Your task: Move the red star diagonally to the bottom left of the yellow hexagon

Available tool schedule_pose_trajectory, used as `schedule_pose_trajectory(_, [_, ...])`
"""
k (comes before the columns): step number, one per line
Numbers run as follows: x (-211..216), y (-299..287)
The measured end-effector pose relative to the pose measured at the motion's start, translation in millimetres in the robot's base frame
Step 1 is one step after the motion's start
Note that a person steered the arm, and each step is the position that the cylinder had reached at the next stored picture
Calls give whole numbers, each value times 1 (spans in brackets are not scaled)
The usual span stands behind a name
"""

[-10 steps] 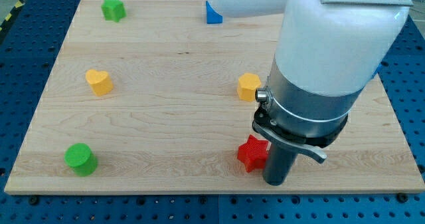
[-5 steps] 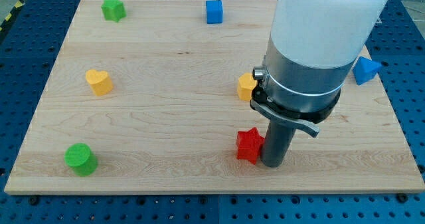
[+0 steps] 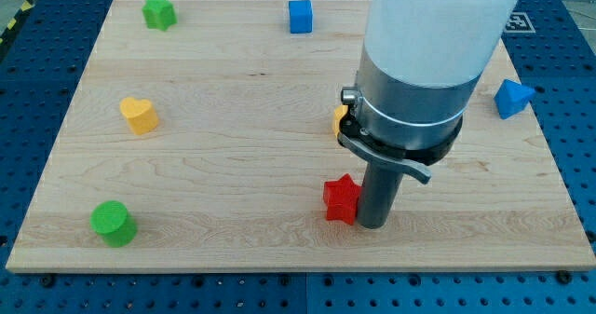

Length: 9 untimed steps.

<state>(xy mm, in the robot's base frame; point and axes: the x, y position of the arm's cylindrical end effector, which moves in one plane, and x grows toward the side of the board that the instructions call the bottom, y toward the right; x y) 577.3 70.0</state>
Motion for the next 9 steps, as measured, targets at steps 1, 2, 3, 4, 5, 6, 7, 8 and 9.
schedule_pose_trajectory(1, [0,-8])
schedule_pose_trajectory(2, [-2,-25])
schedule_pose_trajectory(3, [-13,-46])
schedule_pose_trajectory(4, [-21,-51])
schedule_pose_trajectory(5, [-26,-51])
schedule_pose_trajectory(6, [-28,-51])
schedule_pose_trajectory(7, [-29,-51])
schedule_pose_trajectory(8, [-38,-51])
schedule_pose_trajectory(9, [-55,-51])
